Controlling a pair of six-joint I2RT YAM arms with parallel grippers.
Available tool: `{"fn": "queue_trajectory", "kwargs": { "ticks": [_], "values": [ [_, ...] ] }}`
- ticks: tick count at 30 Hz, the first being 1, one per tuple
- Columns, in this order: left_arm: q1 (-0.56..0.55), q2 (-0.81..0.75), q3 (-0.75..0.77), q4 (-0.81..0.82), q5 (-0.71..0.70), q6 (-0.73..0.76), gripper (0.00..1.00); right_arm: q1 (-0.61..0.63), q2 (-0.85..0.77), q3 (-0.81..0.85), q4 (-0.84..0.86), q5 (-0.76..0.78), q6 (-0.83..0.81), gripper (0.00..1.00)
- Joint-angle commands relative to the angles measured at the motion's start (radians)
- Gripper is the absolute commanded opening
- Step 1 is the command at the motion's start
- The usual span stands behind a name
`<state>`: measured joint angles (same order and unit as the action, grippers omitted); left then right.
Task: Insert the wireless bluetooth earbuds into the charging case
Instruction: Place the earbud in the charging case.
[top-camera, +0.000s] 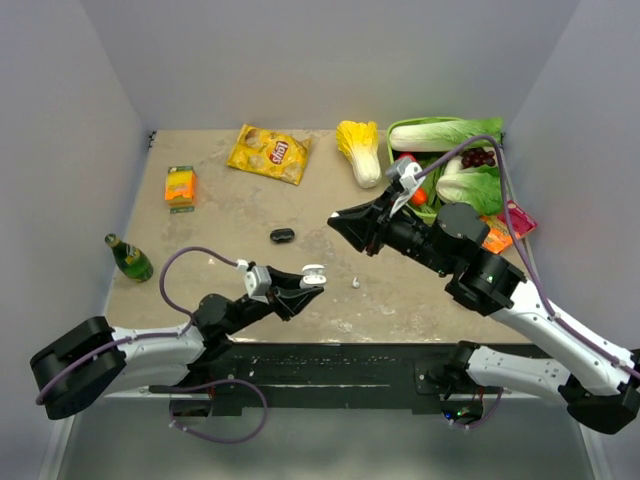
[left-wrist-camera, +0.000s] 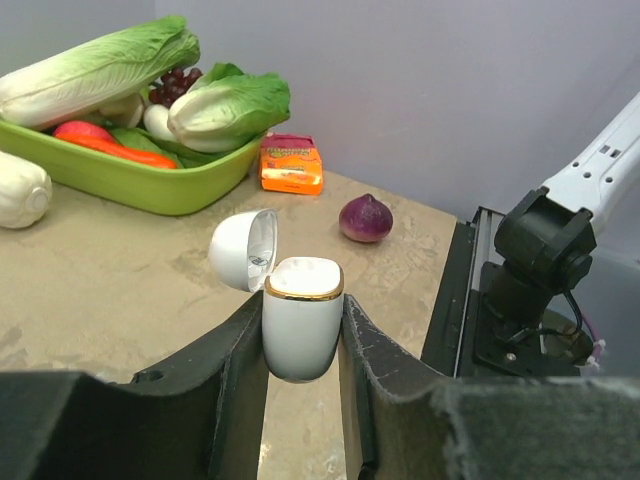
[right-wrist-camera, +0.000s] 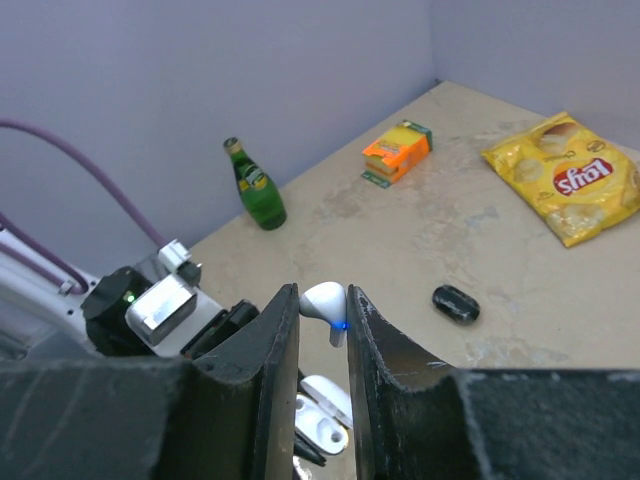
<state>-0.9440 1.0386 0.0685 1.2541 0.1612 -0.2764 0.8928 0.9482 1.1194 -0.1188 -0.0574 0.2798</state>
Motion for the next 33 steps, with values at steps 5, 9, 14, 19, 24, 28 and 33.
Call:
{"fn": "queue_trajectory", "kwargs": {
  "ticks": [5, 9, 14, 19, 24, 28, 33],
  "values": [
    [-0.001, 0.044, 0.149, 0.439, 0.070, 0.083, 0.00, 0.029, -0.012, 0.063, -0.032, -0.065, -0.033, 0.00],
    [-0.001, 0.044, 0.203, 0.420, 0.100, 0.114, 0.00, 0.037, -0.005, 0.103, -0.060, -0.084, -0.036, 0.00],
    [0.004, 0.041, 0.270, 0.386, 0.126, 0.164, 0.00, 0.052, 0.006, 0.143, -0.077, -0.093, -0.042, 0.00],
    [0.011, 0.072, 0.341, 0.360, 0.149, 0.184, 0.00, 0.060, 0.026, 0.181, -0.093, -0.099, -0.050, 0.00],
    [0.014, 0.103, 0.387, 0.344, 0.121, 0.172, 0.00, 0.066, 0.040, 0.194, -0.111, -0.091, -0.057, 0.00],
    [0.014, 0.118, 0.396, 0.323, 0.080, 0.142, 0.00, 0.070, 0.040, 0.184, -0.111, -0.087, -0.056, 0.00],
    [0.014, 0.124, 0.389, 0.314, 0.032, 0.109, 0.00, 0.074, 0.040, 0.165, -0.097, -0.094, -0.048, 0.00]
  ]
}}
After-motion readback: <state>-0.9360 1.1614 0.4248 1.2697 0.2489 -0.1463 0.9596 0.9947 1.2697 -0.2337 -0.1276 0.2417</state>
